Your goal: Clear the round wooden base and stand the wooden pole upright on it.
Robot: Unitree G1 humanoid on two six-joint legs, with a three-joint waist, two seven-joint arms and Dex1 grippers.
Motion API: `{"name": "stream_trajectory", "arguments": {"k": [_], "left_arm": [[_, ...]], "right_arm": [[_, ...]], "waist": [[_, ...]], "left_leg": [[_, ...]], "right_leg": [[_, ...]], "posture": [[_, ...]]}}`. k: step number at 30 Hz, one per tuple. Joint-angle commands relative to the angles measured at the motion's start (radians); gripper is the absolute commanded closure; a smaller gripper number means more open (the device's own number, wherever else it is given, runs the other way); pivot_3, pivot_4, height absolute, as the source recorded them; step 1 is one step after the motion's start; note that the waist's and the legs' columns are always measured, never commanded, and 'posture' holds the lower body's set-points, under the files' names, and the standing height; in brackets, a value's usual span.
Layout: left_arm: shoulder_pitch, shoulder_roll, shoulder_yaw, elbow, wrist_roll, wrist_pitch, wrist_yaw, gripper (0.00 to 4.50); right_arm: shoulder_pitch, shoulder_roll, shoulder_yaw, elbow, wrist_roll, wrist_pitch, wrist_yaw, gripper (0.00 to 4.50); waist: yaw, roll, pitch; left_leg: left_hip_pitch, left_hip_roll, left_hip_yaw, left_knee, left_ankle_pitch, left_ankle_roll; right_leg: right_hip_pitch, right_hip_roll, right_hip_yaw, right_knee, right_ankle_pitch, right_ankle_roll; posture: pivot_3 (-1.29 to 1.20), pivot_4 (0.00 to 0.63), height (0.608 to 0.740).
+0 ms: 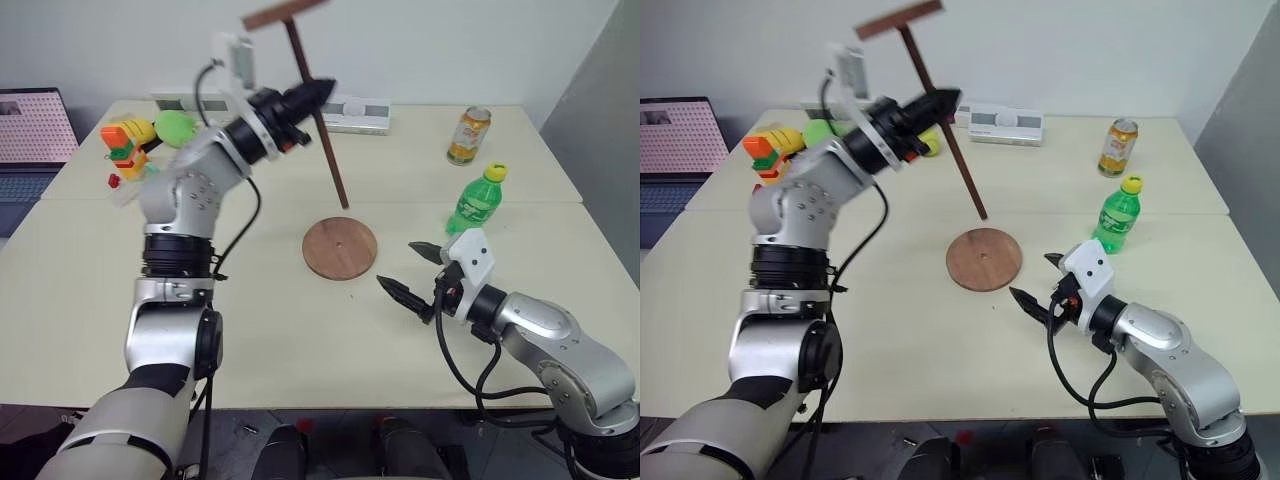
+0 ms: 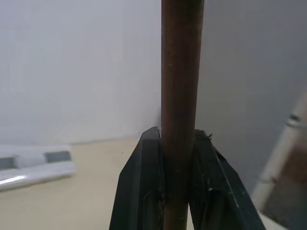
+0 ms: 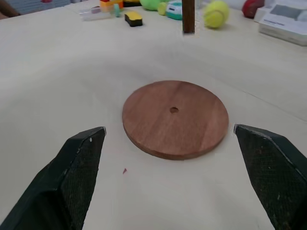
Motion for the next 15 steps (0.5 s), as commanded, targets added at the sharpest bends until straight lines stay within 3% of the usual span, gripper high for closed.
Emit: {"name": "stream_trajectory", "arguments": {"k": [1,15], "left_arm": [[0.019,0.014,-0.094,-0.026,0.111,-0.122,-0.152,4.21],[0.050,-0.036,-0.077,0.115,0.232,-0.263,-0.192,4.21]], "right_arm": [[0.001,0.031,0.008,0.007,-0.041,-0.036,-0.036,0.00],[0.044,0.096,0.011,-0.019,-0.069,-0.024,-0.071,0.00]], "waist": [[-0.004,0.000,0.000],[0.007,0.000,0.000]], "left_leg": [[0.000,0.000,0.000,0.000,0.000,0.000],[-0.002,0.000,-0.001,0.001,-0.002,0.003]], "right_leg": [[0.000,0.000,0.000,0.000,0.000,0.000],[-0.001,-0.001,-0.001,0.000,0.000,0.000]], "posture": [[0.00,0.150,0.740],[0.00,0.150,0.740]]}}
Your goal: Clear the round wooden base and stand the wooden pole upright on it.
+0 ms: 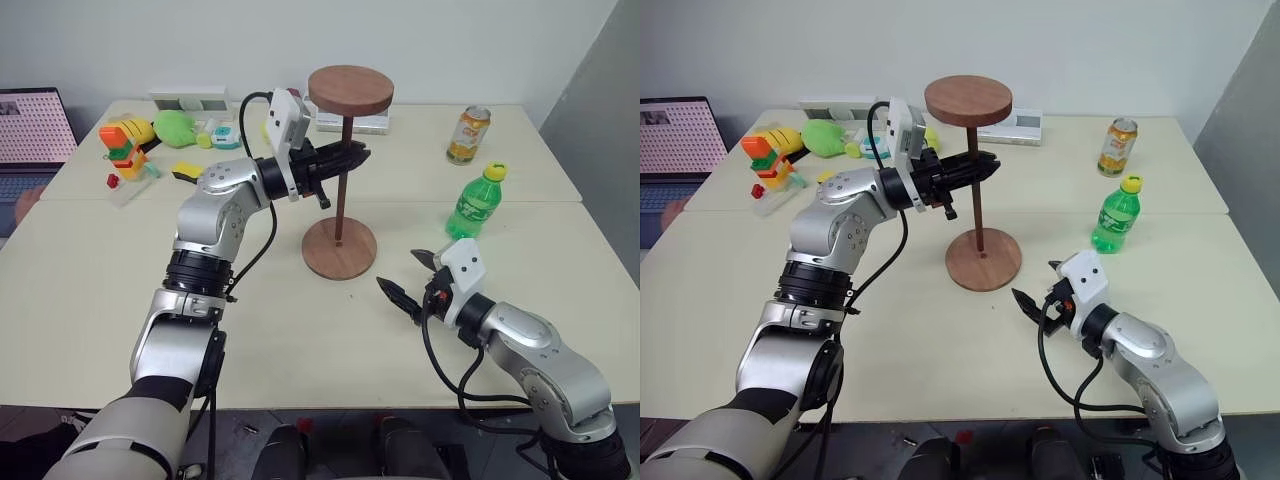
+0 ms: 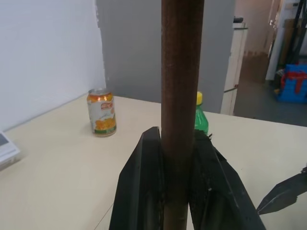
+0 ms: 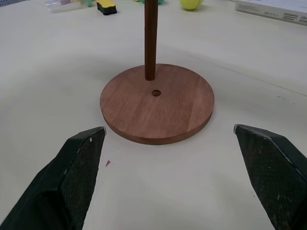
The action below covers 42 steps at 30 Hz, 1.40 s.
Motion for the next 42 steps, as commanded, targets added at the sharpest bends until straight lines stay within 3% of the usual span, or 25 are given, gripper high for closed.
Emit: {"name": "stream_trajectory", "arguments": {"k": [1,25,32,42], "left_arm": [[-0.010,-0.018,0.027,0.039,0.022,-0.054,0.007,4.21],[0.009,-0.071,0.051,0.156,0.083,-0.181,0.007,4.21],[0.132,-0.046,0.015,0.088,0.116,-0.147,-0.006,4.21],[0.187,-0.045,0.002,0.084,0.144,-0.115,0.015,4.21]], "right_arm": [[-0.004,0.005,-0.009,-0.040,0.000,-0.008,-0.004,0.00],[0.011,-0.018,-0.017,-0.069,0.006,0.006,0.020,0.00],[0.012,-0.024,-0.012,-0.078,0.006,0.016,0.024,0.00],[0.000,-0.028,-0.028,-0.085,0.014,0.038,0.036,0.00]], "waist": [[0.000,0.000,0.000],[0.000,0.000,0.000],[-0.001,0.000,-0.001],[-0.002,0.001,-0.003]], "left_leg": [[0.000,0.000,0.000,0.000,0.000,0.000],[0.000,0.000,0.000,0.000,0.000,0.001],[0.002,0.000,0.000,0.000,0.000,0.001],[0.010,0.000,0.000,0.000,-0.001,0.002]], "right_leg": [[0.000,0.000,0.000,0.000,0.000,0.000],[0.000,0.000,0.000,0.001,0.000,0.000],[0.002,0.000,0.000,0.001,0.000,0.000],[0.009,0.000,0.000,0.000,0.000,0.000]], "posture": [[0.00,0.150,0.740],[0.00,0.150,0.740],[0.00,0.150,0.740],[0.00,0.150,0.740]]}}
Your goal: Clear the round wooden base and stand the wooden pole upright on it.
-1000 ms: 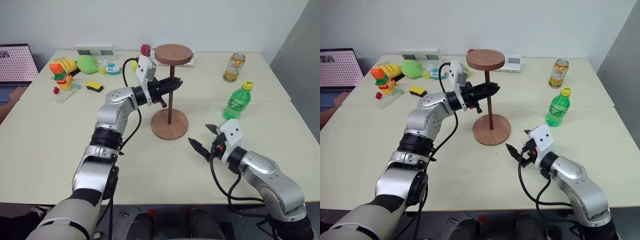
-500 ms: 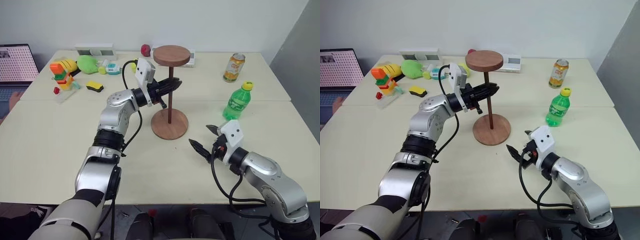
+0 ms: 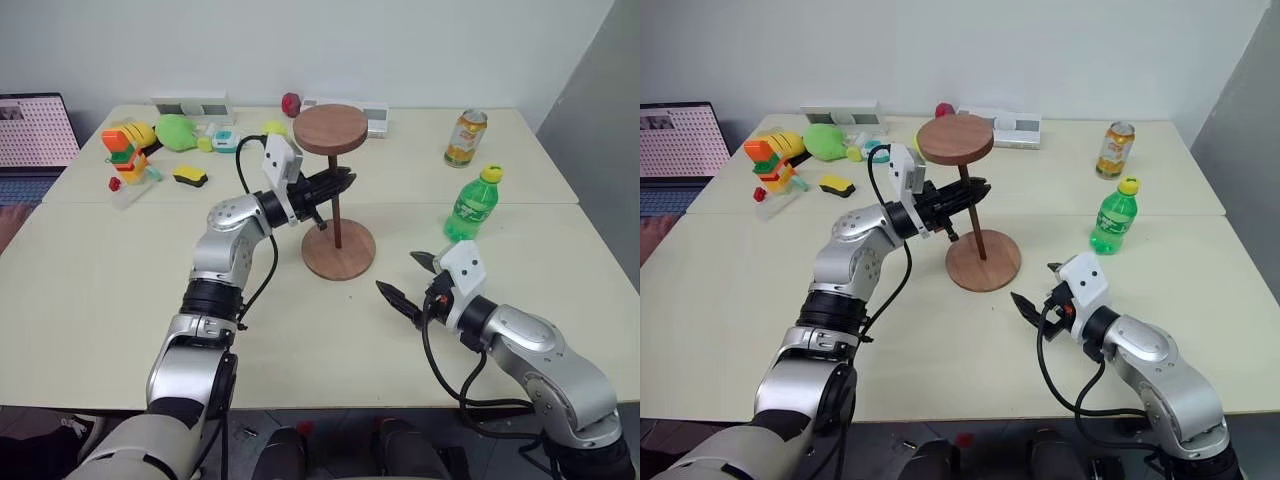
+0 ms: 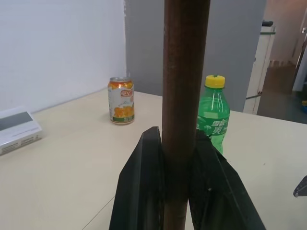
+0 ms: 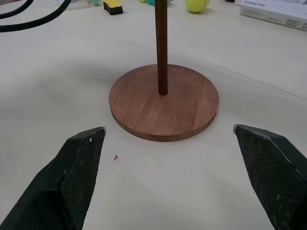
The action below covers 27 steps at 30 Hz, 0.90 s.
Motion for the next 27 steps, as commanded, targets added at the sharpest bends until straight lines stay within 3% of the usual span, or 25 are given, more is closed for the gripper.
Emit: {"name": "stream_trajectory", "arguments": {"k": [1,7,9,11,20,25,27], "left_arm": [[0.057,0.018,-0.040,0.053,0.053,0.046,-0.001,4.21],[0.072,0.022,-0.042,0.043,0.048,0.059,-0.013,4.21],[0.071,0.022,-0.038,0.037,0.041,0.064,-0.017,3.51],[0.073,0.025,-0.035,0.008,0.025,0.086,-0.028,3.28],[0.168,0.098,-0.025,-0.161,0.014,0.195,-0.033,1.34],[0.263,0.247,-0.009,-0.321,-0.007,0.307,-0.085,0.33],[0.312,0.364,0.027,-0.385,-0.028,0.360,-0.141,0.07]], "right_arm": [[-0.012,-0.006,-0.025,-0.044,0.019,0.003,0.008,0.00],[-0.015,-0.011,-0.025,-0.042,0.017,0.008,0.014,0.00],[-0.019,-0.012,-0.025,-0.039,0.018,0.008,0.017,0.00],[-0.023,-0.015,-0.023,-0.030,0.016,0.004,0.024,0.00],[-0.051,-0.015,-0.006,0.031,0.007,-0.021,0.069,0.00],[-0.074,-0.030,-0.005,0.065,0.013,-0.029,0.118,0.00],[-0.090,-0.067,-0.016,0.097,0.020,-0.043,0.174,0.00]], "waist": [[0.000,0.000,-0.001],[-0.001,0.001,-0.002],[-0.001,0.001,-0.003],[-0.003,0.003,-0.003],[0.002,0.001,-0.001],[-0.006,0.002,-0.001],[-0.006,0.002,-0.001]], "left_leg": [[0.001,0.000,0.000,0.000,0.000,0.000],[0.005,0.000,0.001,-0.001,0.000,0.001],[0.005,0.000,0.001,-0.001,0.000,0.001],[0.005,0.000,0.001,-0.001,0.000,0.001],[-0.006,0.000,-0.001,0.000,0.000,0.000],[-0.005,0.001,-0.001,-0.001,0.000,0.000],[-0.006,0.001,-0.001,-0.001,0.000,0.001]], "right_leg": [[0.000,0.000,0.000,0.000,0.000,0.000],[0.003,0.000,0.001,0.000,0.000,0.000],[0.004,0.000,0.001,0.000,0.000,0.000],[0.004,0.000,0.002,0.000,0.000,0.000],[-0.005,0.000,-0.001,0.000,0.000,0.000],[-0.006,0.001,0.000,0.000,0.000,0.000],[-0.006,0.001,-0.001,0.000,0.000,0.000]], "posture": [[0.00,0.150,0.740],[0.00,0.150,0.740],[0.00,0.150,0.740],[0.00,0.150,0.740],[0.00,0.150,0.740],[0.00,0.150,0.740],[0.00,0.150,0.740]]}}
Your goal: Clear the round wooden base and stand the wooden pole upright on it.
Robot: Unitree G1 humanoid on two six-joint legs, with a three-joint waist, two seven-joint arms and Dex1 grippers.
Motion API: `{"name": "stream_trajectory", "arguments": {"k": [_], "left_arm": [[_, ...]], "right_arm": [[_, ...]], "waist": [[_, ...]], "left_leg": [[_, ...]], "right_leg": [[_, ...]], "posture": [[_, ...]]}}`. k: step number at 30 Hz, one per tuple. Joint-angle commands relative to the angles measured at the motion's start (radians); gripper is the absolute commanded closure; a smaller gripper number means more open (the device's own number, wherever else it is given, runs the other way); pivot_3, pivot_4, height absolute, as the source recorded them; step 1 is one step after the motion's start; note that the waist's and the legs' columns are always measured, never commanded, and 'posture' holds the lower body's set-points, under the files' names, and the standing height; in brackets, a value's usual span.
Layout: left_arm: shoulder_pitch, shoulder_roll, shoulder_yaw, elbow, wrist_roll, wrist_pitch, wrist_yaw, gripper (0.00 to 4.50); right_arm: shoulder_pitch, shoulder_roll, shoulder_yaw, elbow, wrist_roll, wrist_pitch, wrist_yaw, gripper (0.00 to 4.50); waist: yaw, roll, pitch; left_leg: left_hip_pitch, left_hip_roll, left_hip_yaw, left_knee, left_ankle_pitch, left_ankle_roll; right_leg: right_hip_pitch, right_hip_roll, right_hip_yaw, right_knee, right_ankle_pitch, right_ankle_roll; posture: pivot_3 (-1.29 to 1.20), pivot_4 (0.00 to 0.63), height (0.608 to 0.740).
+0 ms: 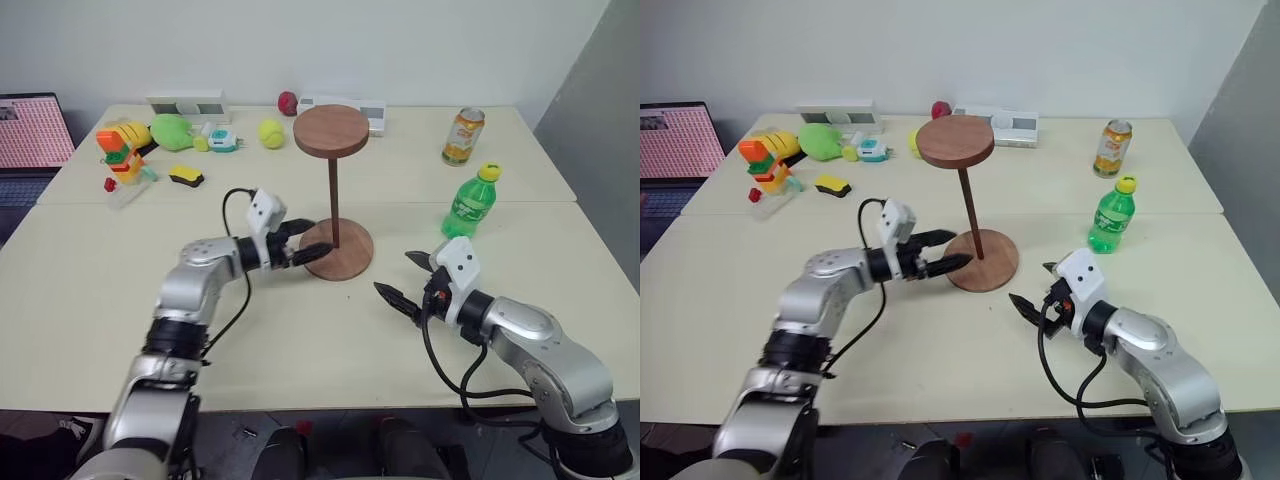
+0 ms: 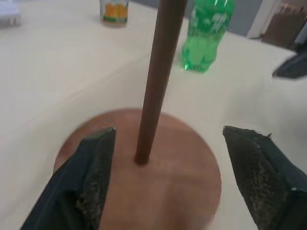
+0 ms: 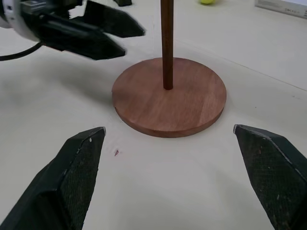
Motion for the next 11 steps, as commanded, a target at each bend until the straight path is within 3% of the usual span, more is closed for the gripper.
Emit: {"name": "stream_trajectory", "arguments": {"k": [1,7,11], "left_arm": [[0.060,0.184,0.079,-0.156,-0.053,0.088,-0.094,0.07],[0.190,0.389,0.171,-0.271,-0.054,0.125,-0.105,0.07],[0.206,0.384,0.208,-0.266,-0.065,0.136,-0.050,0.07]], "right_arm": [[-0.036,-0.061,-0.024,0.033,0.023,-0.045,0.099,0.00],[-0.109,-0.135,-0.075,0.167,0.048,-0.087,0.216,0.00],[-0.134,-0.141,-0.073,0.214,0.047,-0.105,0.240,0.00]], "waist": [[-0.002,0.000,0.000],[0.004,0.001,0.002],[0.013,0.001,0.002]], "left_leg": [[0.000,0.000,0.000,0.000,0.000,0.000],[0.001,0.000,0.002,-0.001,0.000,0.000],[0.000,-0.001,0.002,0.000,0.000,0.000]], "right_leg": [[0.000,0.000,0.001,0.000,0.000,0.000],[0.000,-0.001,0.001,-0.001,0.000,0.000],[0.001,-0.002,0.000,-0.001,0.000,0.000]], "posture": [[0.00,0.150,0.740],[0.00,0.150,0.740],[0.00,0.150,0.740]]}}
